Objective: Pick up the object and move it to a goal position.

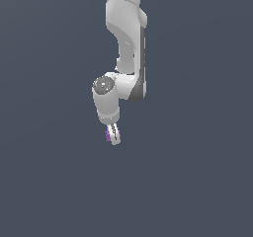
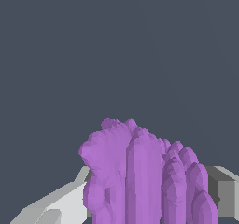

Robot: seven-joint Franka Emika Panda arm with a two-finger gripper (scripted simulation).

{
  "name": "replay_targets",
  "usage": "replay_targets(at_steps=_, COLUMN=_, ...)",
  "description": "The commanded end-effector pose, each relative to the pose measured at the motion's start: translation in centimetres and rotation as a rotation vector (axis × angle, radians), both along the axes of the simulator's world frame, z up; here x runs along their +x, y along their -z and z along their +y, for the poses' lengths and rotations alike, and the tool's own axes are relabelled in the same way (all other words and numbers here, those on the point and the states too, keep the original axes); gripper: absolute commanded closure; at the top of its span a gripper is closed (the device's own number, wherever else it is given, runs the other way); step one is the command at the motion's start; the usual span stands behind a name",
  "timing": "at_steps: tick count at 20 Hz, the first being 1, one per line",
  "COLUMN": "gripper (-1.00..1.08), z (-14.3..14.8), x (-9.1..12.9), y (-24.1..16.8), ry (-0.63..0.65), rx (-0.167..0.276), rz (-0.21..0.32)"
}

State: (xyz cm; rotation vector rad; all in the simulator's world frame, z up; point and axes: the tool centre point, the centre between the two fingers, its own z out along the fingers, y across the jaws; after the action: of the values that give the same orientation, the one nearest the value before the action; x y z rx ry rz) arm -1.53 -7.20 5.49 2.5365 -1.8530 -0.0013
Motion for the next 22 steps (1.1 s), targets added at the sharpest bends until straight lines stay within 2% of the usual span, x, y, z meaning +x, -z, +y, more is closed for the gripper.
replay_targets(at_steps=1, gripper=1.08, z=-0.2, x=-0.2, y=-0.8, ry=0.0, rx=0.0, rz=-0.001)
replay_targets(at_steps=10, gripper=1.08, z=-1.5, x=-1.5, y=-6.5, ry=0.001, rx=0.002, rz=-0.001)
replay_targets(at_steps=22, gripper=1.08, z=-4.5, x=-4.6, y=-19.8, ry=0.003, rx=0.001, rz=0.0)
